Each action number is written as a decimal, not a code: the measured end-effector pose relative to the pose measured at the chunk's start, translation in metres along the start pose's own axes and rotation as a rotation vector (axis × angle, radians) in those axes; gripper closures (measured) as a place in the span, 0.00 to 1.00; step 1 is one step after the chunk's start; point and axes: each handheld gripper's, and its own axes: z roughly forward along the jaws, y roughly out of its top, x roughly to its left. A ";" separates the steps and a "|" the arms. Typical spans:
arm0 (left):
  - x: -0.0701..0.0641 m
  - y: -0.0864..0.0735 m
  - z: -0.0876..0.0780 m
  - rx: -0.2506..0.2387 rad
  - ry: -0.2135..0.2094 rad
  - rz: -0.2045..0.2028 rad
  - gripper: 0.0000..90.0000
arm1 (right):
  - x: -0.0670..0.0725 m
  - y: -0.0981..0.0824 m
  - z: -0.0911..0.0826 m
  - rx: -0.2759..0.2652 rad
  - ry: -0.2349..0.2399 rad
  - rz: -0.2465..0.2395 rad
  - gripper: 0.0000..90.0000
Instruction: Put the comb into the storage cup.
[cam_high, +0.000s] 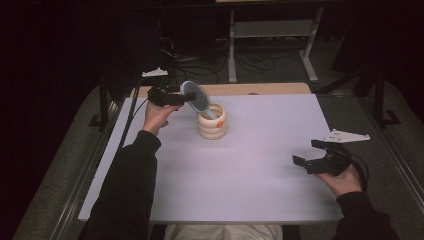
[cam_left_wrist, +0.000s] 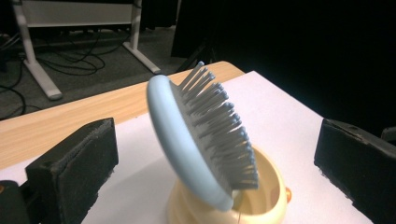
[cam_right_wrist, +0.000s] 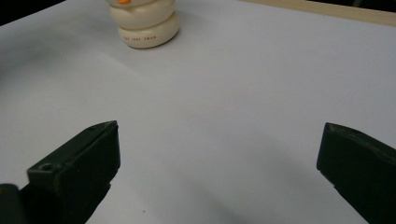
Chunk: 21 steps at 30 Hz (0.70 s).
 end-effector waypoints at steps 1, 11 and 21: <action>0.000 0.001 -0.003 0.004 0.004 0.006 0.00 | 0.000 0.000 0.000 0.000 0.000 0.000 0.00; -0.001 0.003 -0.036 -0.037 0.031 0.084 0.00 | 0.001 0.000 0.000 0.005 -0.005 -0.007 0.00; -0.005 -0.004 -0.053 -0.025 0.004 0.136 0.00 | 0.002 0.000 0.001 0.009 -0.005 -0.011 0.00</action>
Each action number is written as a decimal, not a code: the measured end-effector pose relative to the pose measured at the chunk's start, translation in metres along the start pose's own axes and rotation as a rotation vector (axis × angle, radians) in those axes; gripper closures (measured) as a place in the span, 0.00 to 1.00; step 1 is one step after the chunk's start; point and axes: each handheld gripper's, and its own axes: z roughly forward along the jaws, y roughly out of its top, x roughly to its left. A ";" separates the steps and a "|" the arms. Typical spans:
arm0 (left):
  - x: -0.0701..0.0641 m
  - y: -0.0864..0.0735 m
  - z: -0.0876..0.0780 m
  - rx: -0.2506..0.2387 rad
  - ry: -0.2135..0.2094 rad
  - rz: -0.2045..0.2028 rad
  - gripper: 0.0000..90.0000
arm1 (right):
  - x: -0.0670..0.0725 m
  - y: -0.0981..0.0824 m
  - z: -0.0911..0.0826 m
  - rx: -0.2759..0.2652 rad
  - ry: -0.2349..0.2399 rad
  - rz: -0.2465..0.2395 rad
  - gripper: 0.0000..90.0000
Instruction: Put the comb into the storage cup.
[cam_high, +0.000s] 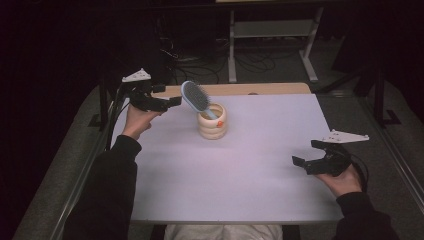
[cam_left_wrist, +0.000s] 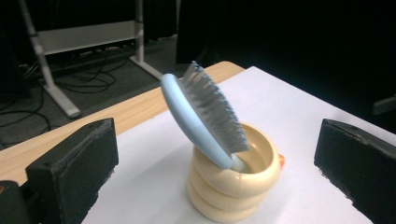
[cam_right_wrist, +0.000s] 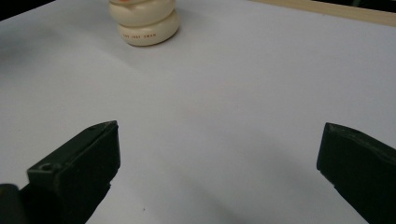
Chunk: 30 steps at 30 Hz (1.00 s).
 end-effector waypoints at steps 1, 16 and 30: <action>-0.001 0.000 -0.001 0.005 -0.004 0.000 0.00 | 0.000 0.000 0.001 0.007 -0.002 -0.005 0.00; -0.010 -0.011 -0.023 -0.004 -0.020 0.039 0.00 | 0.001 -0.001 0.002 0.018 -0.006 -0.010 0.00; -0.010 -0.032 -0.050 -0.060 -0.036 0.022 0.00 | 0.001 -0.002 0.003 0.024 -0.008 -0.014 0.00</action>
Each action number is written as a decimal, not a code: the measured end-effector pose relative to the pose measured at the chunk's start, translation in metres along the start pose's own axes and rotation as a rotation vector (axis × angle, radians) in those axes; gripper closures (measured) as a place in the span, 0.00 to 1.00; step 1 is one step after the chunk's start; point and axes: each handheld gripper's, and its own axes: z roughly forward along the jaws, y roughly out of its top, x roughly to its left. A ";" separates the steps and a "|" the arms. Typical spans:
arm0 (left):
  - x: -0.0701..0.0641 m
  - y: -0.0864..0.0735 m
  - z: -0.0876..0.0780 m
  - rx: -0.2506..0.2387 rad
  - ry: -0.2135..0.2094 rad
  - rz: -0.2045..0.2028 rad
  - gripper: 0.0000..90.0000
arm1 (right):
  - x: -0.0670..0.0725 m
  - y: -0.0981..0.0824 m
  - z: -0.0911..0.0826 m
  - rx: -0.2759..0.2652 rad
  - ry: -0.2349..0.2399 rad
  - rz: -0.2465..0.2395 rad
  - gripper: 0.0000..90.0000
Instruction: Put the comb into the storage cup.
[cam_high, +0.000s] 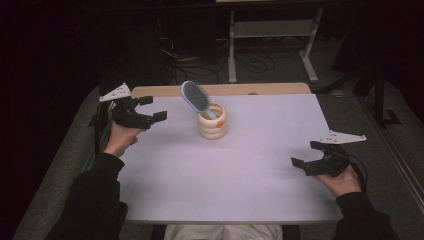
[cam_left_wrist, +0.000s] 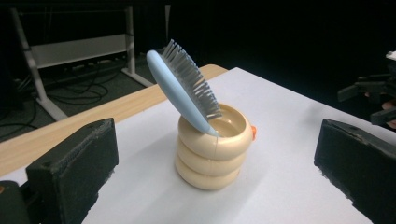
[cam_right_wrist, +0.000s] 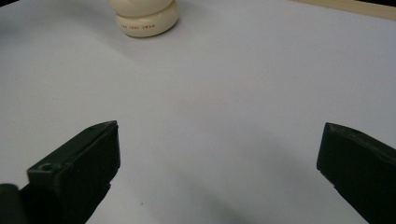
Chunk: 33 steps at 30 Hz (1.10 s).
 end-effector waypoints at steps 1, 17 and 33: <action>0.000 -0.002 -0.002 0.000 -0.004 -0.001 0.00 | 0.000 0.000 0.000 0.000 0.000 0.000 0.00; 0.003 -0.027 -0.031 -0.015 0.014 -0.004 0.00 | 0.000 -0.001 0.003 0.017 -0.002 -0.002 0.00; 0.001 -0.056 -0.040 0.025 0.016 -0.003 0.00 | 0.001 -0.002 0.004 0.025 0.000 -0.009 0.00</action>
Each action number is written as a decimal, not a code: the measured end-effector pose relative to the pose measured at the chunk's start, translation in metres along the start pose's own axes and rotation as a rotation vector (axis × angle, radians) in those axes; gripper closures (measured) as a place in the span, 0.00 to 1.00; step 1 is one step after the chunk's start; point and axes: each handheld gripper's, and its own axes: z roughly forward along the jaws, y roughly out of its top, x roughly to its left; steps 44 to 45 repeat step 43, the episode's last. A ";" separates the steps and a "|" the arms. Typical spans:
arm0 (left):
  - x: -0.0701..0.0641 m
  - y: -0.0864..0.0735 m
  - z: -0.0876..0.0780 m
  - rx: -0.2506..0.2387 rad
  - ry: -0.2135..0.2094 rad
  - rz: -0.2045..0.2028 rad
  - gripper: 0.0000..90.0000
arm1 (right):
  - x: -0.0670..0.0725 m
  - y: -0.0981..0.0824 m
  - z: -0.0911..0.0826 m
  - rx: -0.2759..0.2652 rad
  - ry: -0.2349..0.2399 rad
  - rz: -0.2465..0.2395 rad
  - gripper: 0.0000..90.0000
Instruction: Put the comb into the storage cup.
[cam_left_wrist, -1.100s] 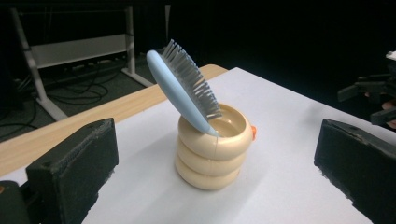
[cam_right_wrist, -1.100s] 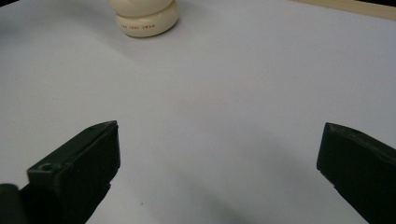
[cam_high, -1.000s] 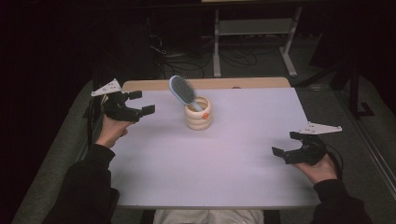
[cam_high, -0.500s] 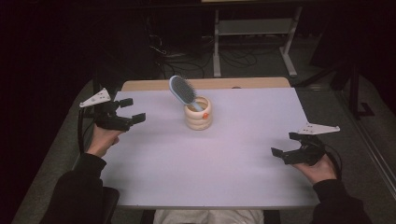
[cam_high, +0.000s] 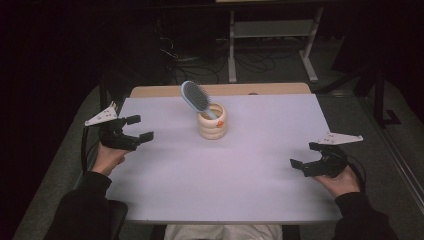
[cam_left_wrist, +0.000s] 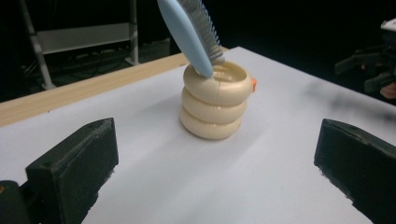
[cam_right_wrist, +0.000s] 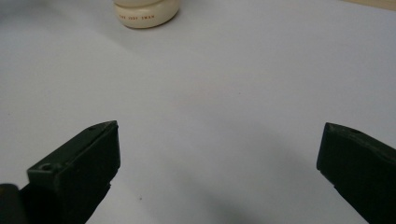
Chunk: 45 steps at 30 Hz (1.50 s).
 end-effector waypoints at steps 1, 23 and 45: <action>0.000 -0.001 -0.001 0.006 -0.001 0.000 0.00 | 0.000 0.000 0.000 0.000 -0.001 -0.001 0.00; 0.005 -0.040 -0.012 -0.012 0.062 -0.030 0.00 | 0.002 -0.002 0.000 -0.003 0.007 0.000 0.00; 0.010 -0.067 -0.038 -0.010 0.122 -0.065 0.00 | 0.004 -0.006 0.002 0.012 0.018 0.002 0.00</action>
